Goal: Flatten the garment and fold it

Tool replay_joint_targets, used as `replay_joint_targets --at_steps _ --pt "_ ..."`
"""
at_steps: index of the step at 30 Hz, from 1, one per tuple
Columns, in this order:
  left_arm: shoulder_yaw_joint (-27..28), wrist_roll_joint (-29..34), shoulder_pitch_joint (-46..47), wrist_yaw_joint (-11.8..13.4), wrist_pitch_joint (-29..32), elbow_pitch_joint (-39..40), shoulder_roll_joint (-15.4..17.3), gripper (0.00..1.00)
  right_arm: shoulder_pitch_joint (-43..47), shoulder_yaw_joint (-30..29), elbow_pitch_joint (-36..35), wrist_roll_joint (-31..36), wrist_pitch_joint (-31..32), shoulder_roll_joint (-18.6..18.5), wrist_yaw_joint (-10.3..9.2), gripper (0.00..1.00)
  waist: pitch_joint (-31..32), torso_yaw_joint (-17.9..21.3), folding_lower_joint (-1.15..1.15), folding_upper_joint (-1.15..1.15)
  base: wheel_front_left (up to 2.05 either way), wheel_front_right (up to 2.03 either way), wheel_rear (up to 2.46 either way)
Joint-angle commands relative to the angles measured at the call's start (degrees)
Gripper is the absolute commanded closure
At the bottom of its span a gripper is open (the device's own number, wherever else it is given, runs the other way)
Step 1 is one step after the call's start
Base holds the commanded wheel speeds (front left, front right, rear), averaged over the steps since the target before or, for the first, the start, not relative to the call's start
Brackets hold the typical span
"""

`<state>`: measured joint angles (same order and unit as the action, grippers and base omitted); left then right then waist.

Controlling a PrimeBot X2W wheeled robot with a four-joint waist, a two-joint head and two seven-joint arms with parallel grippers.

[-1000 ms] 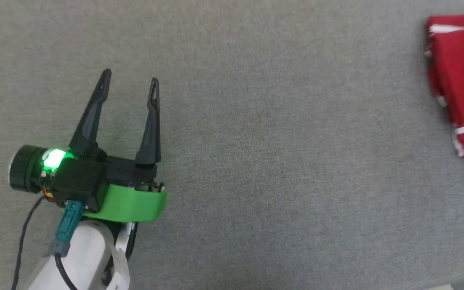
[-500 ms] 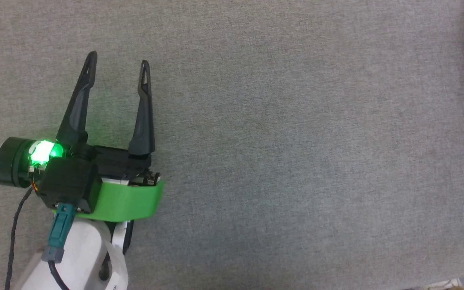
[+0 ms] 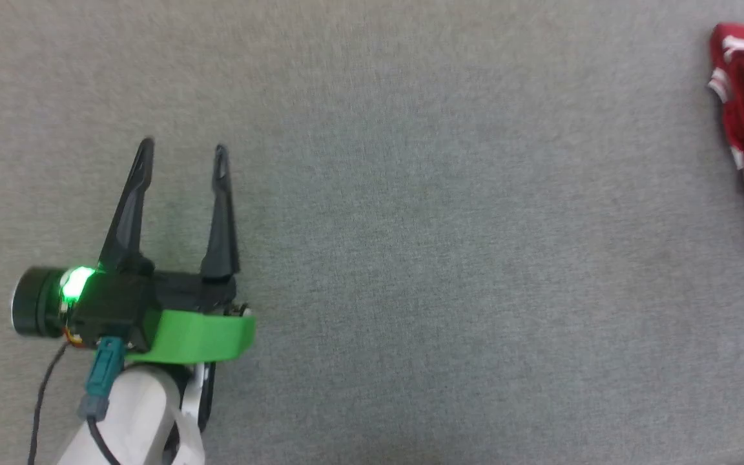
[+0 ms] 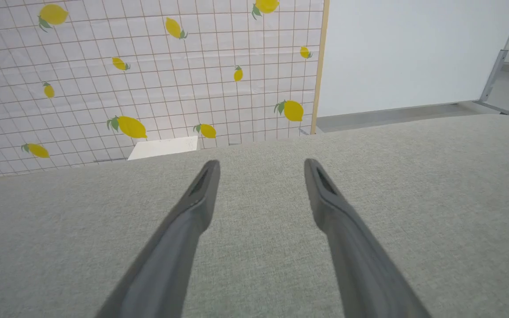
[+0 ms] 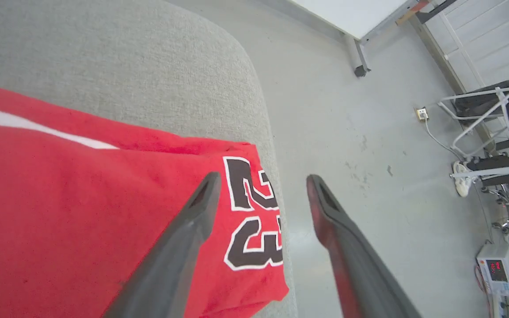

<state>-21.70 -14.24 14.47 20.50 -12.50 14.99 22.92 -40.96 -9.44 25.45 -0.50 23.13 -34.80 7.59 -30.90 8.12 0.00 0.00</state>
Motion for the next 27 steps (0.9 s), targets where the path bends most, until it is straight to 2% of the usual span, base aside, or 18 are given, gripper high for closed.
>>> replay_joint_targets --at_steps 1,5,10,17,21,27 --pt "0.57 -1.21 -1.29 0.42 -0.65 -0.64 -0.43 0.00 1.99 0.71 -0.83 -0.10 -0.69 1.12 -0.10 0.00 5.82 -0.67 0.00 0.00 0.00 0.00 0.00" --pt "0.86 -2.86 -3.55 -0.12 -1.33 -2.61 -0.81 0.00 5.66 0.97 -3.61 -1.36 -2.51 4.83 -0.10 0.00 10.16 -1.48 0.00 0.00 0.00 0.00 0.00" --pt "1.31 -5.20 -6.33 -0.75 -1.93 -4.10 -2.11 0.00 11.01 0.62 -8.82 -3.67 -8.39 11.08 -0.10 0.00 15.27 -2.88 0.00 0.00 0.00 0.00 0.00" --pt "2.27 -7.51 -12.11 -1.38 -2.34 -5.11 -3.12 0.00 22.46 -1.93 -17.25 -4.11 -18.54 21.77 -0.10 0.00 21.92 -5.34 0.00 0.00 0.00 0.00 0.00" --pt "2.47 -8.50 -14.78 -2.03 -2.41 -5.07 -3.57 0.00 28.78 -4.64 -22.15 -3.71 -21.95 28.10 -0.10 0.00 23.55 -6.46 0.00 0.00 0.00 0.00 0.00" --pt "2.03 -8.88 -16.06 -3.85 -2.47 -6.09 -4.50 0.00 35.96 -4.23 -25.83 -1.73 -26.37 31.54 -0.10 0.00 24.85 -8.16 0.00 0.00 0.00 0.00 0.00"
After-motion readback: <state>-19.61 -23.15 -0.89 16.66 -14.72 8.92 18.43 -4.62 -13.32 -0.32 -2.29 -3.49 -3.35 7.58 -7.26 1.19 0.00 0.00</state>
